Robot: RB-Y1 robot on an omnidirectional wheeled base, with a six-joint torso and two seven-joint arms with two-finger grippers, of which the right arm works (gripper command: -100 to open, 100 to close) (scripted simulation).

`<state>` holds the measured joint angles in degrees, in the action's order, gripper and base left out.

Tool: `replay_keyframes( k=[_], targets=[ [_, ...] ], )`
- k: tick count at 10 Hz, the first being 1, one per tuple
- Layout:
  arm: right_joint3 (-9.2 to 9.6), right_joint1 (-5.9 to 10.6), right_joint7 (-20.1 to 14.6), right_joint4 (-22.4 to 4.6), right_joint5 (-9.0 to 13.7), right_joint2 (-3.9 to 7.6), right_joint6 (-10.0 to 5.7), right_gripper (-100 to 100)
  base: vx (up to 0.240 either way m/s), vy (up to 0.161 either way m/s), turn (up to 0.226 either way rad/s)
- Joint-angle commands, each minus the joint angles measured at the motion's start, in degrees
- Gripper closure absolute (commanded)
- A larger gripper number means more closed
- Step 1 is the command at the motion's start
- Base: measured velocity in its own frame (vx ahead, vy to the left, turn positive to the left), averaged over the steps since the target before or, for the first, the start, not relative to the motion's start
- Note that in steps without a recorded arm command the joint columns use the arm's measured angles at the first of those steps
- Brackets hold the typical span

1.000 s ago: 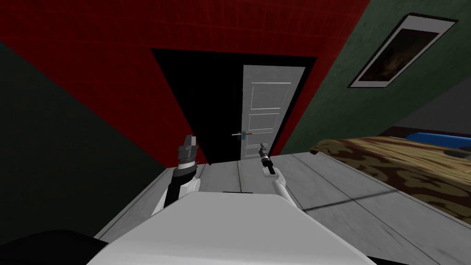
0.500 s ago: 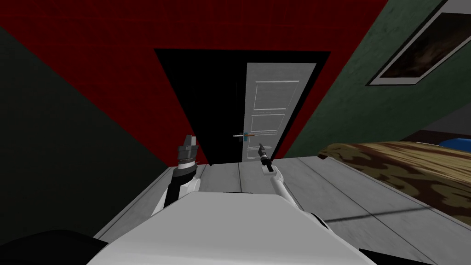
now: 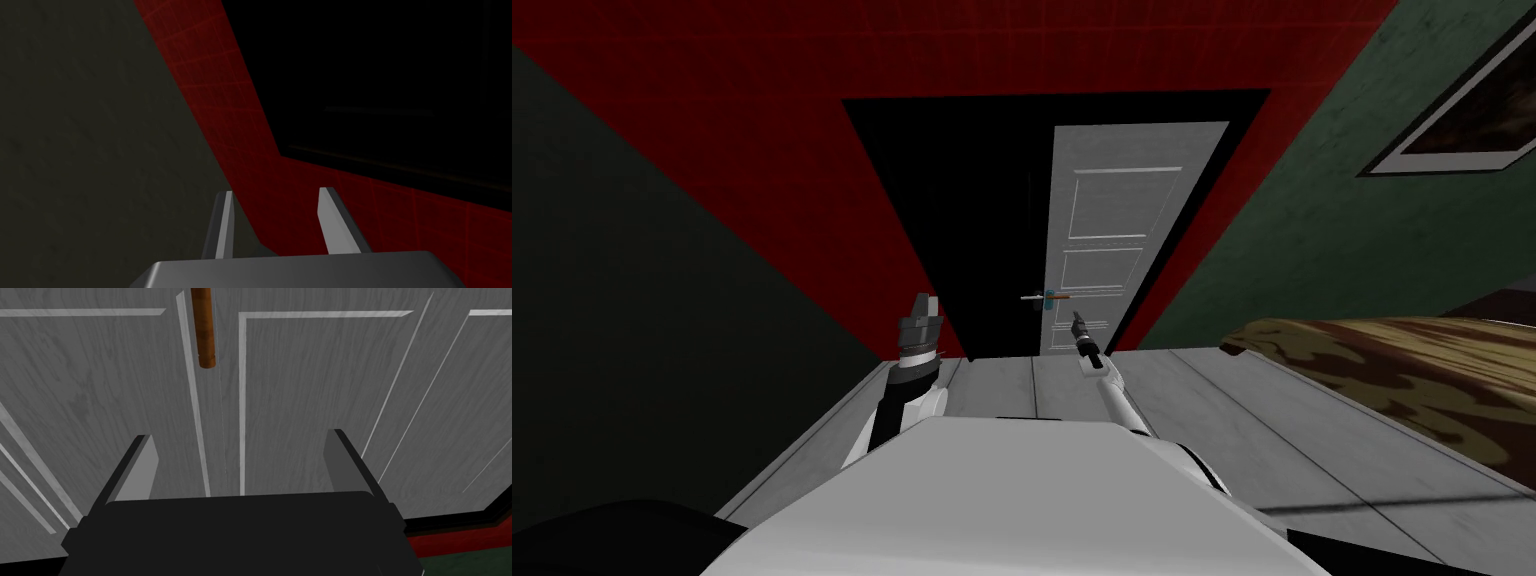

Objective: Pull the door open

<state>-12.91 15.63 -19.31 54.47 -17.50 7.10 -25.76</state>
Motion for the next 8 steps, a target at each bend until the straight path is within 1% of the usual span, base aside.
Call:
replay_keyframes(
  k=[1, 2, 3, 5, 8],
  targets=[
    [-0.35, 1.19, -0.46, -1.85, -0.64, 0.04, 0.07, -100, 0.096, -0.023, 0.056],
    [-0.56, 1.89, -0.69, -2.93, -0.98, 0.08, 0.1, -100, 0.099, -0.028, 0.056],
    [-0.93, 3.16, -1.11, -4.87, -1.58, 0.13, 0.15, -100, 0.133, -0.033, 0.097],
    [-1.28, 4.38, -1.51, -6.74, -2.16, 0.19, 0.19, -100, 0.122, -0.033, 0.056],
    [-2.0, 6.82, -2.3, -10.46, -3.32, 0.27, 0.28, -100, 0.109, -0.023, 0.062]
  ],
)
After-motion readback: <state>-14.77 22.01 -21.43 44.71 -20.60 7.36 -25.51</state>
